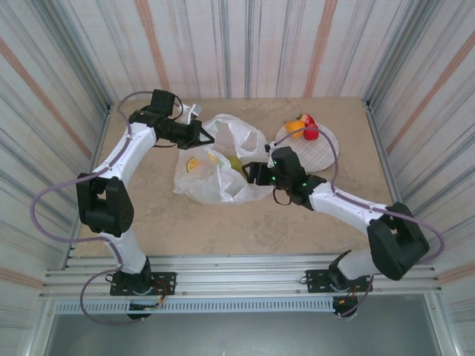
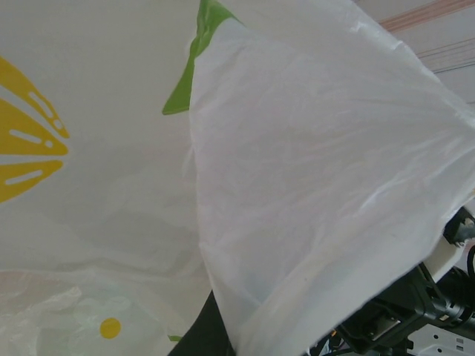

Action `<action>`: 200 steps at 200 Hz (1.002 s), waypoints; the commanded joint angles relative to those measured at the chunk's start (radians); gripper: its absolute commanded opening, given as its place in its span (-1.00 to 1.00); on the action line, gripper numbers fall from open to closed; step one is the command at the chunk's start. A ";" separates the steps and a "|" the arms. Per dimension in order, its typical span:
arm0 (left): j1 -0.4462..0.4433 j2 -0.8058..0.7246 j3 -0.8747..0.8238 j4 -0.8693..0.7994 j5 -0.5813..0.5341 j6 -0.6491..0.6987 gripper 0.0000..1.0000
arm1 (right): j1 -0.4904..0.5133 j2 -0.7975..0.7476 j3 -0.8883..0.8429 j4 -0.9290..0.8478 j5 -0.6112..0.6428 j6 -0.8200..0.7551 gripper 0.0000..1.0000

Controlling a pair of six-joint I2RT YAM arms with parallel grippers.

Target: Place the fruits into the plastic bag

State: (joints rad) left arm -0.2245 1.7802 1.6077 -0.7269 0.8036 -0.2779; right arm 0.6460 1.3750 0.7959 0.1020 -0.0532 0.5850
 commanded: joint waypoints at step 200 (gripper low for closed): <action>-0.012 -0.032 -0.014 0.006 0.003 -0.001 -1.00 | -0.544 0.062 0.200 -0.204 0.033 -0.161 0.88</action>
State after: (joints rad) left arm -0.2276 1.7802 1.6077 -0.7269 0.8032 -0.2783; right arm 0.1562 1.3304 0.9138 -0.0639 0.0078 0.4500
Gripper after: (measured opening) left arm 0.048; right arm 0.937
